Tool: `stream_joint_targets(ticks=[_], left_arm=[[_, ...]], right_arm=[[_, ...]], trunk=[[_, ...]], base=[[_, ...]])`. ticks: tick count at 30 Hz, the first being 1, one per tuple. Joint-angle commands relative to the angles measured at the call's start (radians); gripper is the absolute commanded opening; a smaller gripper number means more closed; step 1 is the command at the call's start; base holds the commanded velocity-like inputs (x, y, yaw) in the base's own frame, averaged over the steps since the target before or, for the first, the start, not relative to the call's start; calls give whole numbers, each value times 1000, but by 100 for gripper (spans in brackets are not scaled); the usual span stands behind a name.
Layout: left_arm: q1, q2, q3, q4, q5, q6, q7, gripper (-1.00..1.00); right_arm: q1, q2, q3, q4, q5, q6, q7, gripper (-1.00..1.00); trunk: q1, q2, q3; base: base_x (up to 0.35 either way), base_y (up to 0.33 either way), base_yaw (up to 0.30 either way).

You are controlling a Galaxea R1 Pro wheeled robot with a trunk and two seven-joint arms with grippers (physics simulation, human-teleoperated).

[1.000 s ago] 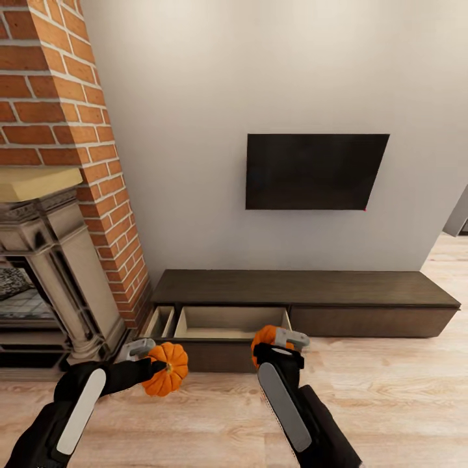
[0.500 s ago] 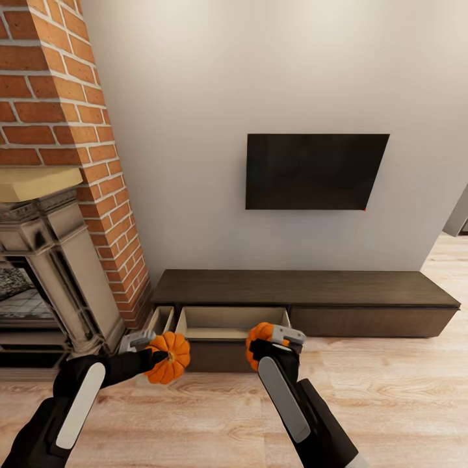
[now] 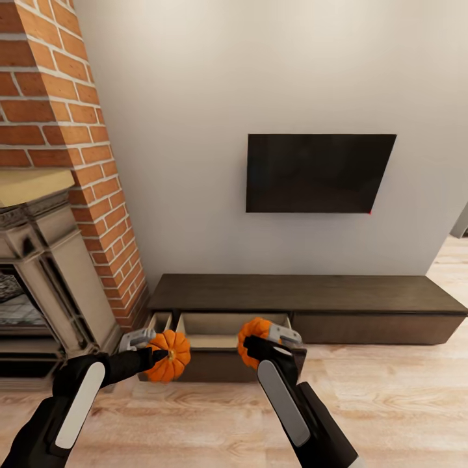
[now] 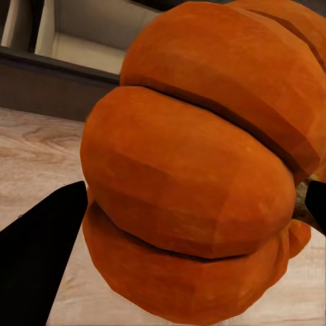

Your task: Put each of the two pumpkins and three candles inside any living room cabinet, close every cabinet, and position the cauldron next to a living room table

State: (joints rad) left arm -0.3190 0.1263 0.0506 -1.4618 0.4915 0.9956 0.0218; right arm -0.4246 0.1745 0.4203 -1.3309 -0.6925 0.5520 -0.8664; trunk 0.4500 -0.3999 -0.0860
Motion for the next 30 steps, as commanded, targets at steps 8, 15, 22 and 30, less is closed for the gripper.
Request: stream_joint_targets(ticks=[8,15,22,30], left_arm=[[0,0,0,0,2,0,0,-100],[0,-1,0,0,2,0,0,-100],[0,0,0,0,2,0,0,-100],[0,-1,-1,2,2,0,1,-100]], right_arm=[[1,0,2,8,1,-10,12,-100],[1,0,5,30,1,-11,29,-100],[0,0,3,74,1,-11,33,-100],[-1,0,4,82,1,-9,33,-100]], trunk=[[0,0,0],[0,0,0],[0,0,0],[0,0,0]], base=[[324,0,0],[326,0,0],[326,0,0],[326,0,0]])
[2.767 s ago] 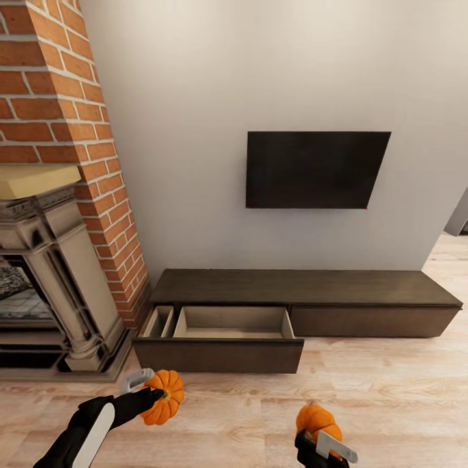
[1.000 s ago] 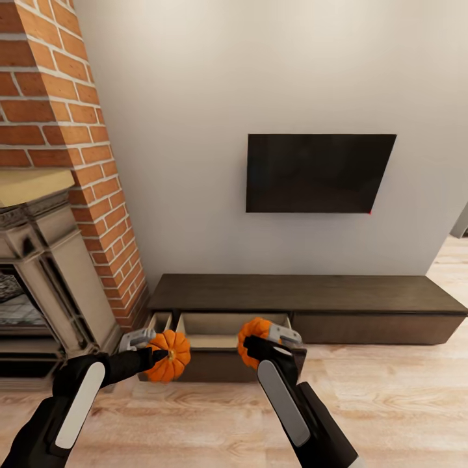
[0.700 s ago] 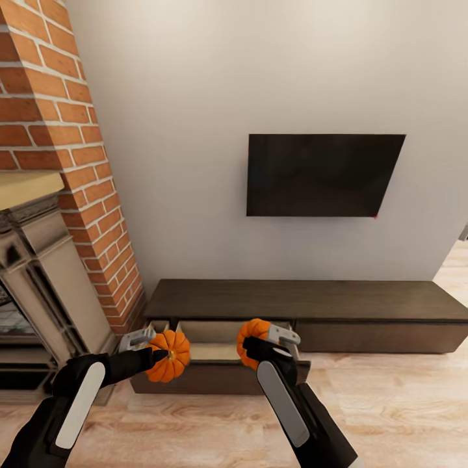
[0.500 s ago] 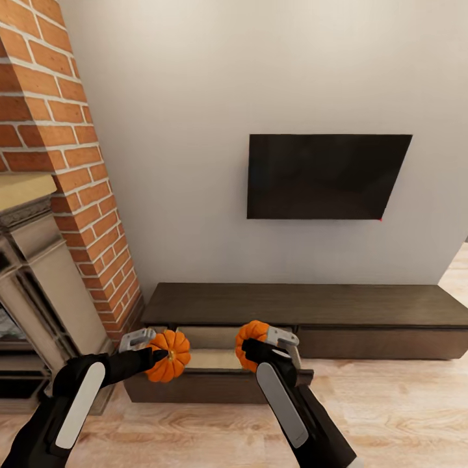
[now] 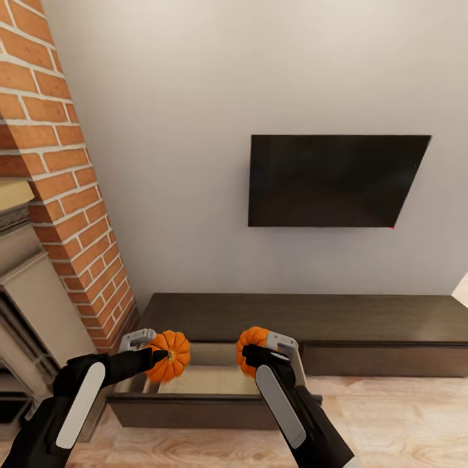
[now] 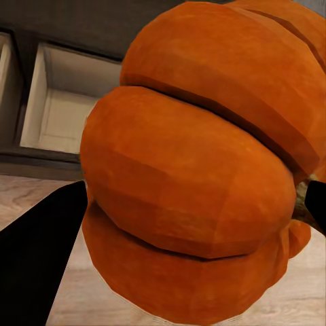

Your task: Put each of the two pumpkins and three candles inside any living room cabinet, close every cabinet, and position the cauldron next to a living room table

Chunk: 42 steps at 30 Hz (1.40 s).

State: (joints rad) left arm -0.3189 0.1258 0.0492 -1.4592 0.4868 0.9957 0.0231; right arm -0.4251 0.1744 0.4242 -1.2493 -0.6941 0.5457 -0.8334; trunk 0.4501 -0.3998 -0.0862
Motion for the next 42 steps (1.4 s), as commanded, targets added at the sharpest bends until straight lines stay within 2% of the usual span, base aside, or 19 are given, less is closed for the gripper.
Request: stream_joint_targets(ticks=[1,11,14,16,17,19,22,32,35,39,42], left_arm=[[0,0,0,0,7,0,0,-100],[0,-3,-13,7,0,-2,10,-100],[0,-19,-15,19,-4,-19,15,-100],[0,-35,-17,40,-6,-40,31,-100],[0,-49,-23,52,-8,-50,54,-100],[0,-61,-37,59,-8,-56,96,-100],[0,-67,-48,65,-8,-60,133,-100],[0,-77,-54,83,-6,-53,164,-100],[-7,-94,-58,144,-7,-57,190,-100],[-52,-140,-64,272,-8,-60,227,-100],[-79,-151,-64,342,-9,-61,245,-100]], right_arm=[[-1,0,0,5,2,-3,0,-100],[-9,0,1,39,2,1,-1,-100],[-12,0,1,70,2,4,-1,-100],[-15,0,1,87,2,5,-1,-100],[-26,0,1,103,2,6,-1,-100],[-47,0,1,145,2,6,-2,-100],[-68,0,1,191,2,7,-1,-100],[-123,0,2,303,2,33,-1,-100],[-125,0,2,308,2,51,-2,-100],[-127,0,2,342,-10,73,-2,-100],[-132,0,2,352,-36,93,-2,-100]], trunk=[[0,0,0],[0,0,0],[0,0,0],[0,0,0],[0,0,0],[0,0,0],[0,0,0],[0,0,0],[0,0,0],[0,0,0],[0,0,0]], base=[[326,0,0],[323,0,0],[315,0,0],[316,0,0],[313,0,0],[206,0,0],[70,0,0],[7,0,0],[0,0,0],[0,0,0],[0,0,0]])
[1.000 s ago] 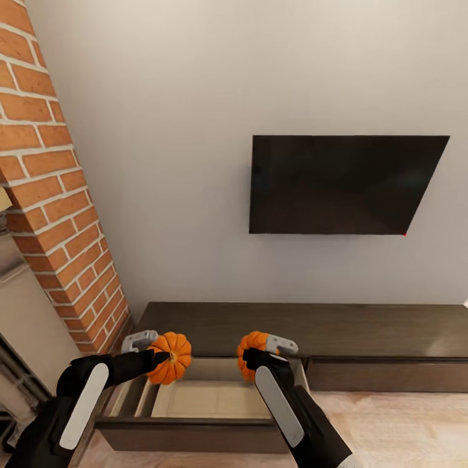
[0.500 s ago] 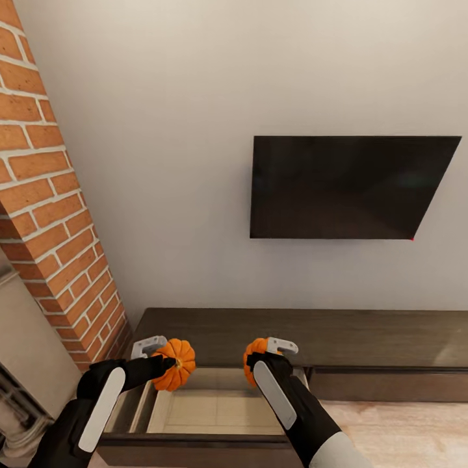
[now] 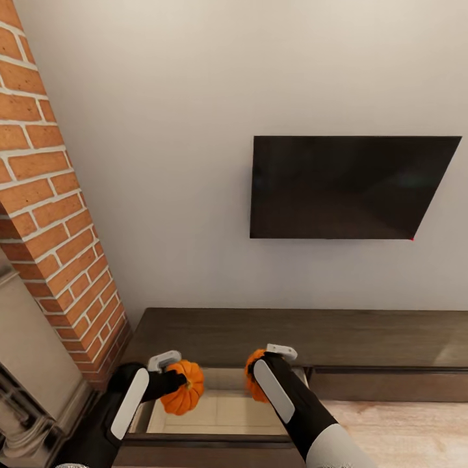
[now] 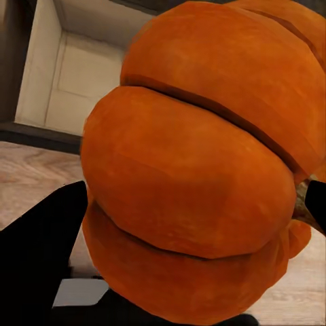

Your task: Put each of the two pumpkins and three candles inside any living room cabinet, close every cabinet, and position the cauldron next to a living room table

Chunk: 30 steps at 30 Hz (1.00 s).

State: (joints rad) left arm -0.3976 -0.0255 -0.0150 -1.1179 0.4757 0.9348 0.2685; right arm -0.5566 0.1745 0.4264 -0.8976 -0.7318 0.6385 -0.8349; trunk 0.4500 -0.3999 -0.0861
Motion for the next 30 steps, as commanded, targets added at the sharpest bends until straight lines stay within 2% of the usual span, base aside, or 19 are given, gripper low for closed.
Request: stream_joint_targets(ticks=[1,4,7,19,24,27,30], left_arm=[[-9,-2,0,22,2,-1,3,-100],[-23,-6,0,65,2,-14,9,-100],[-26,-12,0,80,3,-32,10,-100],[-27,-16,-1,101,1,-55,7,-100],[-27,-16,-1,101,3,-71,6,-100],[-27,-16,-3,101,2,-72,6,-100],[-27,-16,-4,102,2,-73,6,-100]], right_arm=[[-3,0,0,3,-11,17,0,-100],[-14,0,0,8,-44,58,-2,-100],[-28,0,-1,22,-58,74,-2,-100],[-34,0,-2,98,-61,48,2,-100],[-33,0,-2,103,-61,39,12,-100],[-32,0,0,103,-61,5,36,-100],[-31,0,20,103,-61,-34,77,-100]], trunk=[[0,0,0],[0,0,0],[0,0,0],[0,0,0],[19,-35,-16],[31,-56,-25],[42,-77,-34]], base=[[0,0,0],[0,0,0],[0,0,0],[0,0,0],[0,0,0],[0,0,0],[0,0,0]])
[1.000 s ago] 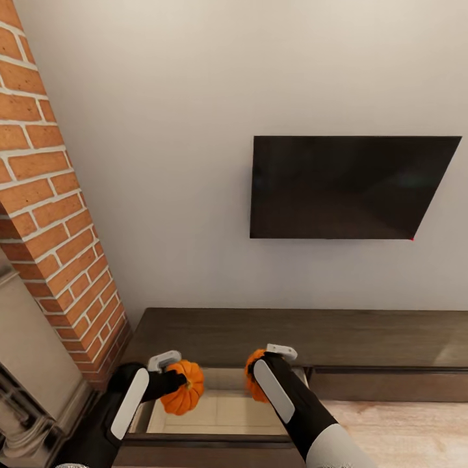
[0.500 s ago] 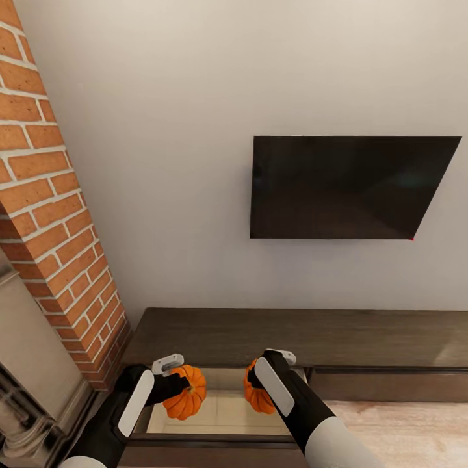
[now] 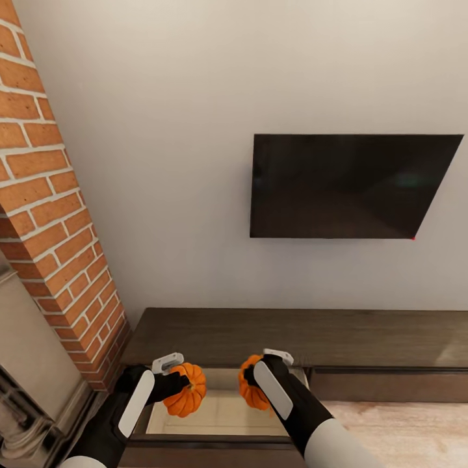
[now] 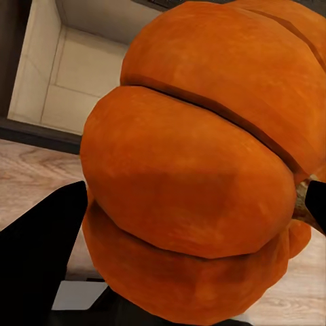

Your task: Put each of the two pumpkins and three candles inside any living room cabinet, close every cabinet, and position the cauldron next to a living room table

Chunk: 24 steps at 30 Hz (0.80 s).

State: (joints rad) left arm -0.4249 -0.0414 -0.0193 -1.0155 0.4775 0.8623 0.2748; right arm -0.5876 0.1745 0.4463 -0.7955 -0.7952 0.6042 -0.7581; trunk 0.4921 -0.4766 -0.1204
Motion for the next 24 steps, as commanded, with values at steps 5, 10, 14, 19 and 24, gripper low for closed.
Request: stream_joint_targets(ticks=[5,10,14,19,24], left_arm=[[0,-1,0,3,0,-22,-1,-100],[0,-1,-1,21,1,-62,-6,-100],[0,-3,-1,26,1,-69,-6,-100],[0,-5,-1,27,1,-72,-6,-100],[0,-9,-1,29,1,-80,-6,-100]], right_arm=[[0,0,45,4,2,-17,22,-100],[0,0,49,5,2,-16,24,-100],[0,0,49,6,2,-15,25,-100],[0,0,52,6,1,-15,25,-100],[0,0,52,6,1,-15,25,-100]], trunk=[[19,-35,-16],[38,-70,-31],[54,-98,-44],[73,-133,-60],[92,-168,-75]], base=[[0,0,0],[0,0,0],[0,0,0],[0,0,0],[0,0,0]])
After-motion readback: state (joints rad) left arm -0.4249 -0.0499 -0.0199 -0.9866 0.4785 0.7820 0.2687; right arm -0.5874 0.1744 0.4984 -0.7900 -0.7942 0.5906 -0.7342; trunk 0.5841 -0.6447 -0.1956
